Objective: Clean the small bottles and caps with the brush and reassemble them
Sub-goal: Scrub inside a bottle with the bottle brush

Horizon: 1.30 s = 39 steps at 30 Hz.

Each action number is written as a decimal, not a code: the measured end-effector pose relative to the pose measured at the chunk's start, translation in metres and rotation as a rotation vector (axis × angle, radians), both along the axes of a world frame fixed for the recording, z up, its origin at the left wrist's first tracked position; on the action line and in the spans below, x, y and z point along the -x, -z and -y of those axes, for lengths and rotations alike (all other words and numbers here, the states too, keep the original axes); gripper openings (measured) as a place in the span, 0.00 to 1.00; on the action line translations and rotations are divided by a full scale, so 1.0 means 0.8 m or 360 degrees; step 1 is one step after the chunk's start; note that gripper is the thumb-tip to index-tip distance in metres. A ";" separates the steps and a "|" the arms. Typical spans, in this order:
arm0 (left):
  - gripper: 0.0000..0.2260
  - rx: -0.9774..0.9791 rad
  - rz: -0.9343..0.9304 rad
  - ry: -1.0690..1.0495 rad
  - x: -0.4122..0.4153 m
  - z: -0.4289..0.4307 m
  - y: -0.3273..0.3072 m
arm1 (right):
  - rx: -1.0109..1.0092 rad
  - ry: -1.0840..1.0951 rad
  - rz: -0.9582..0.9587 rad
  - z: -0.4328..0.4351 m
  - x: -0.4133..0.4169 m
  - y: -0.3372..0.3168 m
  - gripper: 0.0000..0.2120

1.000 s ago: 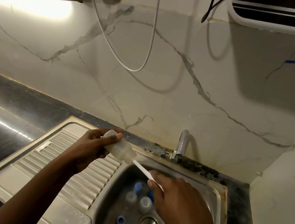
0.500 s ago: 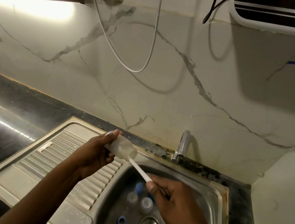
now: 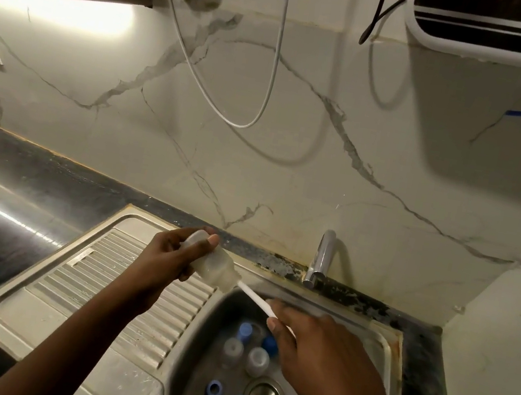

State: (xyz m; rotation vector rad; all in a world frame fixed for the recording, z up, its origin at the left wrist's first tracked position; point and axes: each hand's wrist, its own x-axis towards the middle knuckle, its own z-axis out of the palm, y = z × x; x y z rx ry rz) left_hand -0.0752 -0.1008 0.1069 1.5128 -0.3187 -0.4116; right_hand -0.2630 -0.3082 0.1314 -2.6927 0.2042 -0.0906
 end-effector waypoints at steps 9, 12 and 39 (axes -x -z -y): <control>0.20 0.0257 -0.0530 -0.0006 -0.012 -0.012 0.005 | -0.0931 -0.0115 -0.0192 0.001 0.013 0.007 0.12; 0.21 0.0332 -0.0646 -0.0003 -0.011 -0.013 0.010 | -0.1197 -0.0042 -0.0139 -0.003 0.014 0.010 0.13; 0.22 0.0280 -0.0516 -0.0055 0.002 0.012 0.015 | -0.1107 0.0069 -0.0098 -0.007 0.024 0.010 0.12</control>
